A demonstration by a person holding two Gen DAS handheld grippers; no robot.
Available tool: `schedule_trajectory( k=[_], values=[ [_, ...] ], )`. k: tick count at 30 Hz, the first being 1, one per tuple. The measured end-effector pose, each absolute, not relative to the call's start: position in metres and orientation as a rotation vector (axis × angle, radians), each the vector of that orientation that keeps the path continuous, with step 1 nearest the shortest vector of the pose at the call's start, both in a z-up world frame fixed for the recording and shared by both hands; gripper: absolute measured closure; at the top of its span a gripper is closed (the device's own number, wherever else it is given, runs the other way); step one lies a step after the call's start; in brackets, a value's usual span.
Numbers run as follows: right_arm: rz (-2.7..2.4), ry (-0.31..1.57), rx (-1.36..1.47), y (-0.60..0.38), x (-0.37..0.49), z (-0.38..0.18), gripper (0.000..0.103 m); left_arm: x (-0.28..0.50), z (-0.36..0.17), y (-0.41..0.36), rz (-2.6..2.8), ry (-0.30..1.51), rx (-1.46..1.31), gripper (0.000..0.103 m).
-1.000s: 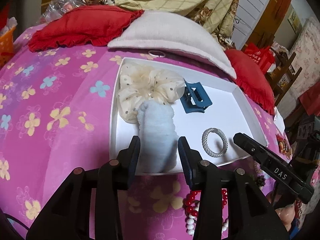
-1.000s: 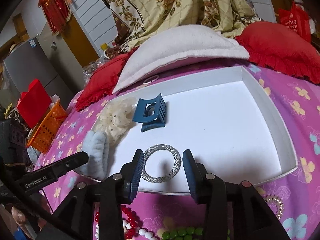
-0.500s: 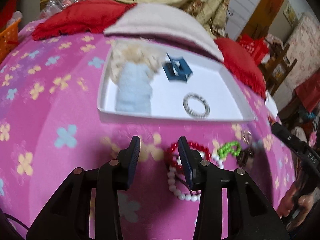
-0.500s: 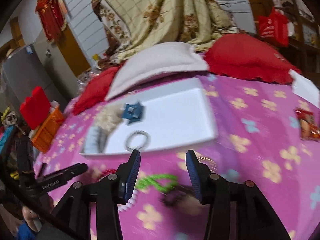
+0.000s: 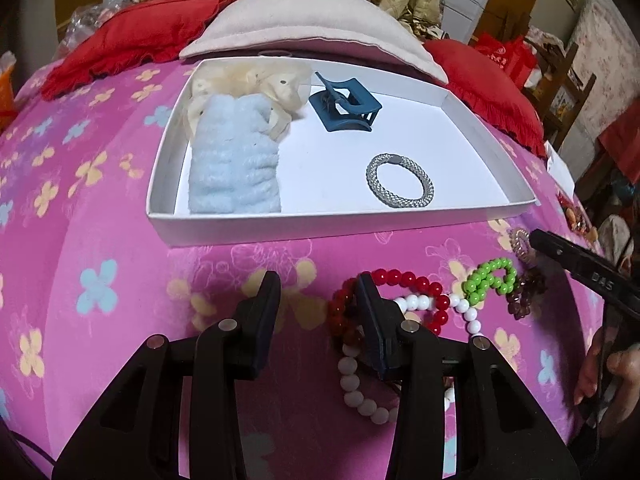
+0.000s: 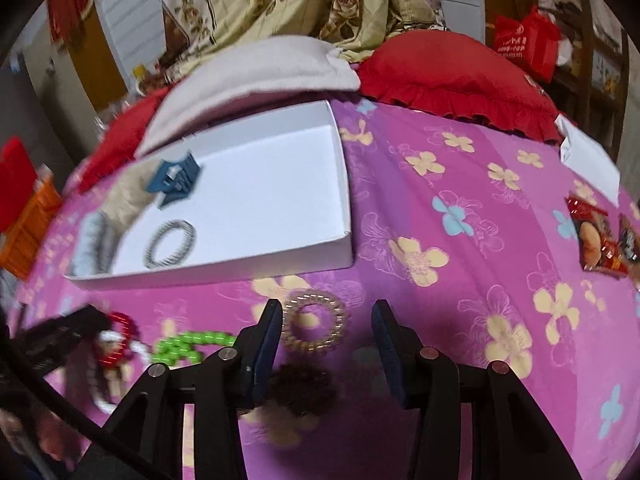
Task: Organize jewelry
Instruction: 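Grasp the red bead bracelet with the left tool while the right tool grasps the gold coil tie, then place the red bracelet in the tray with the left tool while the right tool places the gold coil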
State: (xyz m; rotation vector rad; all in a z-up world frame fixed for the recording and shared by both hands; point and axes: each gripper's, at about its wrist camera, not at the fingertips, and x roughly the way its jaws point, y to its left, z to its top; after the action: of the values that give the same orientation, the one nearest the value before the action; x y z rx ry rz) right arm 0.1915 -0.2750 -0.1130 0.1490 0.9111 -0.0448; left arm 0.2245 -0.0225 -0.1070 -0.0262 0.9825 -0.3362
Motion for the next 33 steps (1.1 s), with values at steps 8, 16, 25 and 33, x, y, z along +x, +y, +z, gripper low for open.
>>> schedule_trajectory(
  k=[8, 16, 25, 33],
  values=[
    [-0.039, 0.917, 0.031, -0.263, 0.193, -0.119, 0.092, 0.218, -0.109, -0.032, -0.373, 0.986, 0.044, 0.095],
    [0.071, 0.834, 0.152, -0.263, 0.183, -0.100, 0.094, 0.213, -0.094, -0.025, -0.393, 0.981, -0.033, 0.095],
    [0.090, 0.743, 0.271, -0.273, 0.173, -0.081, 0.094, 0.210, -0.067, -0.004, -0.441, 0.933, -0.152, 0.095],
    [0.105, 0.717, 0.283, -0.271, 0.172, -0.076, 0.094, 0.207, -0.044, 0.010, -0.459, 0.881, -0.201, 0.095]
  ],
)
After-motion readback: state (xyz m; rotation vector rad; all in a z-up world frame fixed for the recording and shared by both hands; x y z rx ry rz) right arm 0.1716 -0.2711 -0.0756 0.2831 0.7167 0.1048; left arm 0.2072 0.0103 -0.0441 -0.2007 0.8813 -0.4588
